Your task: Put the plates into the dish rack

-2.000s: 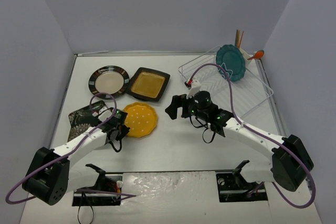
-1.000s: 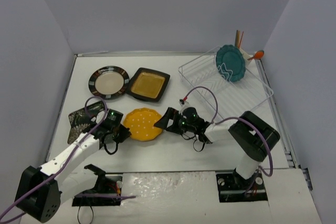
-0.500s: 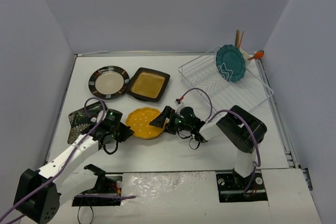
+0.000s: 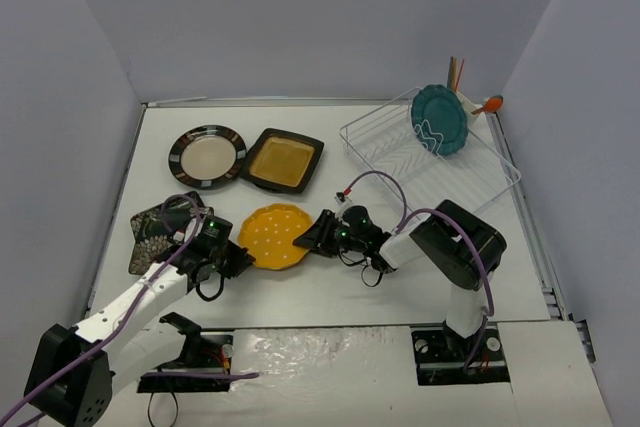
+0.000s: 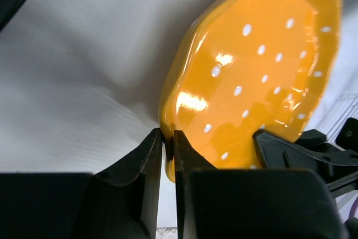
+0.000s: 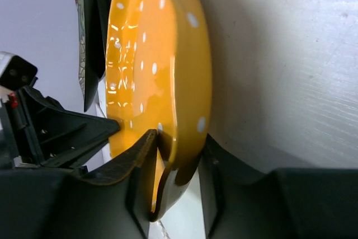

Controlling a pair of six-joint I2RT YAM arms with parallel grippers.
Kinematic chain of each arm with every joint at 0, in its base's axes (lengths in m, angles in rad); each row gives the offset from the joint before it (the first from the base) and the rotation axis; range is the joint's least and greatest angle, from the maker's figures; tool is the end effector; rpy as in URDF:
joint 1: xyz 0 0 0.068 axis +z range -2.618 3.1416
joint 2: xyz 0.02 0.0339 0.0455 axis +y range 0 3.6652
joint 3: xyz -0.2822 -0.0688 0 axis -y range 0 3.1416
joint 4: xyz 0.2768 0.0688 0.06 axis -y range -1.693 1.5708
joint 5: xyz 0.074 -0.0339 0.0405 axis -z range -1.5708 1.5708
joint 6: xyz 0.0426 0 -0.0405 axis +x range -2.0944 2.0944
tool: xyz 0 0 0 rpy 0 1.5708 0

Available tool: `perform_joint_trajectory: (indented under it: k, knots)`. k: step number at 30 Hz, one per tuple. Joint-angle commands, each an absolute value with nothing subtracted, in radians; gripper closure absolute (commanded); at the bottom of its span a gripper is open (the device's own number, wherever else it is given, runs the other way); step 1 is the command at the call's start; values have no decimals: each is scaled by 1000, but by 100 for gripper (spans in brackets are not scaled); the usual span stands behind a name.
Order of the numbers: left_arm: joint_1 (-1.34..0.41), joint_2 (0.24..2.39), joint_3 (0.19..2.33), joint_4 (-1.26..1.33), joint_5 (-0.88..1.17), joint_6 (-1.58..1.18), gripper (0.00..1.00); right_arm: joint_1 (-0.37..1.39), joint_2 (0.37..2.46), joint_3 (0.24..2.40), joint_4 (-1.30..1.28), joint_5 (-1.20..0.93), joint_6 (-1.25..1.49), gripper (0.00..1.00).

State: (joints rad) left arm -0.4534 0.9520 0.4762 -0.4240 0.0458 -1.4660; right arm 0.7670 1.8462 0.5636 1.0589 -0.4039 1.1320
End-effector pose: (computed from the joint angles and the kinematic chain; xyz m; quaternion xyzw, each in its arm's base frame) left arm 0.1810 -0.0904 0.1786 -0.4512 0.8292 -0.2820 0.1711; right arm 0.2355 0.2503 0.1116 0.0159 0.7757 0.5881 0.2282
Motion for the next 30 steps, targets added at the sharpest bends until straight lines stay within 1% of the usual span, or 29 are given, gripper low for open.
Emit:
perform_joint_trajectory:
  k: [1,3,5,6,8,12,15,17,21,23,25,26,30]
  knots:
    - [-459,924,523,-301,83,-1463,100,775,1773,574,1155,-389,1107,79]
    - [-459,925,514,-294,89,-1439,90,776,1740,578,1147,-383,1080,87]
    - [-459,922,512,-296,94,-1413,75,774,1690,587,1103,-370,1024,94]
    - [-459,919,511,-302,96,-1402,70,773,1668,597,1068,-363,997,98]
    - [-459,914,517,-314,91,-1381,61,775,1623,628,976,-351,926,100]
    - [-457,873,555,-375,67,-1319,49,773,1508,710,753,-294,765,100]
    - [-457,852,622,-437,20,-1224,35,766,1413,810,553,-257,631,100]
    - [-457,843,680,-488,0,-1174,28,756,1376,844,461,-244,545,100]
    - [-456,832,828,-608,-115,-980,16,709,1288,1024,198,-149,295,100]
    - [-455,830,876,-663,-189,-915,13,666,1250,1092,129,-112,206,100]
    - [-454,831,925,-696,-244,-829,9,583,1226,1165,71,-111,100,100]
    - [-454,831,948,-707,-266,-784,7,538,1218,1200,44,-107,46,100]
    - [-451,834,987,-736,-316,-663,6,446,1212,1280,5,-71,-87,100]
